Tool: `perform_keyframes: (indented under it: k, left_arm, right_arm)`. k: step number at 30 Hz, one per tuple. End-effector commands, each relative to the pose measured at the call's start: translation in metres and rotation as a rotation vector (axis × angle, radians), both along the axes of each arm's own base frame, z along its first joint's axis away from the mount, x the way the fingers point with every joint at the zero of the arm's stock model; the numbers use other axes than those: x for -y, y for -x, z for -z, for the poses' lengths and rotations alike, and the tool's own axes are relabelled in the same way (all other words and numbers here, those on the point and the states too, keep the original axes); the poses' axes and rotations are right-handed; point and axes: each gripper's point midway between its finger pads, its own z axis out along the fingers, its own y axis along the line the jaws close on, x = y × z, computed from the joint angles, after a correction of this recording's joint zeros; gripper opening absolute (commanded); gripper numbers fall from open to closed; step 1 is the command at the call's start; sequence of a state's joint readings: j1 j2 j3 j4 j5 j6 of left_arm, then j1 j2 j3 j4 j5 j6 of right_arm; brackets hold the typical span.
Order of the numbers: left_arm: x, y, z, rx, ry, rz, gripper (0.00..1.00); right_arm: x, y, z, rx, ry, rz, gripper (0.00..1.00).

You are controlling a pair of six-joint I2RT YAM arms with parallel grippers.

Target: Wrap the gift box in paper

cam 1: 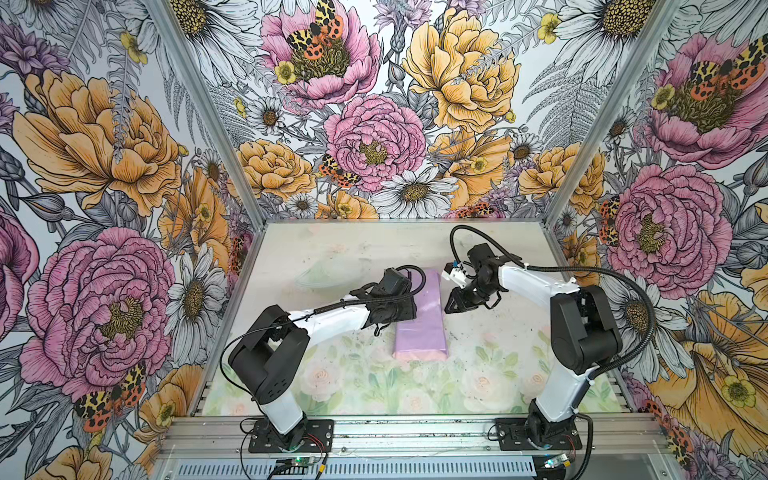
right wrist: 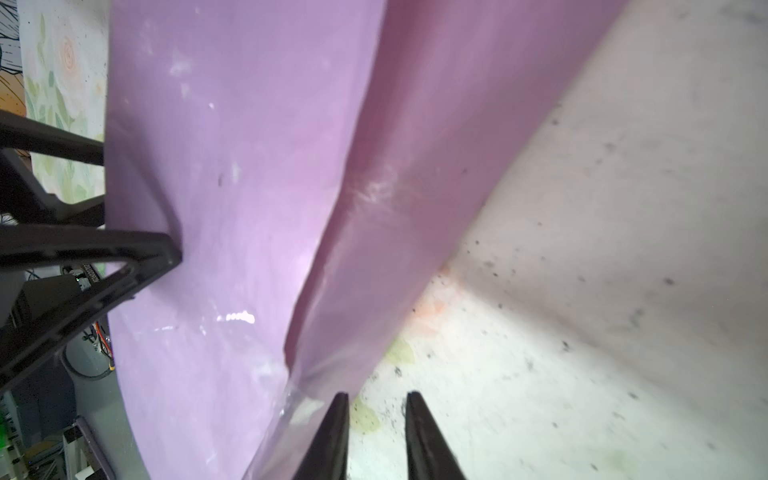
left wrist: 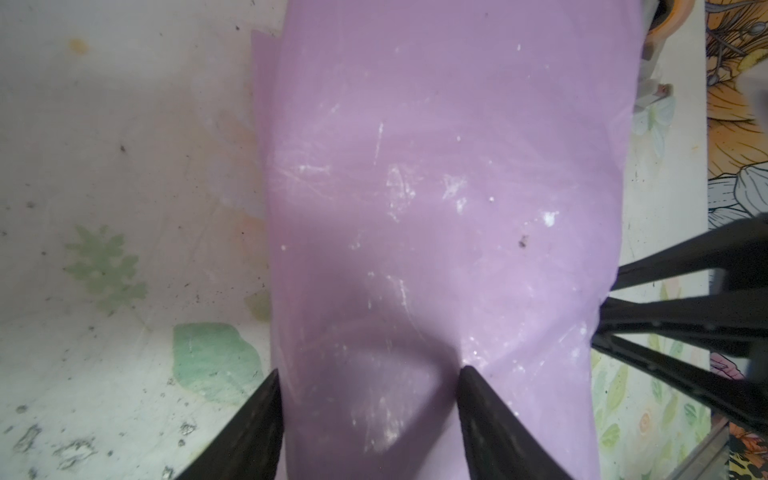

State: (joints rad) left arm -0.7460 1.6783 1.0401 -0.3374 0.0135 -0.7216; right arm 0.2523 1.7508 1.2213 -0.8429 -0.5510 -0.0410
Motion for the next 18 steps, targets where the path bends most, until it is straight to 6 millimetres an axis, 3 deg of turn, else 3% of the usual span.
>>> perform_keyframes:
  k: [1,10,15,18]
  left_arm:
    - [-0.010,0.001,0.013,-0.014,-0.074,-0.001,0.65]
    - [-0.010,0.000,0.012,-0.011,-0.075,-0.001,0.65]
    - [-0.009,0.000,0.013,-0.013,-0.074,0.003,0.65]
    - [-0.008,0.000,0.013,-0.012,-0.075,0.003,0.65]
  right_arm:
    - [0.009,-0.006,-0.021,0.078,0.002,0.062,0.26]
    - [-0.005,0.009,-0.048,0.062,-0.150,0.196,0.25]
    - [-0.021,0.009,-0.049,0.003,-0.246,0.307,0.25]
    - [-0.031,0.016,-0.039,-0.038,-0.219,0.328,0.24]
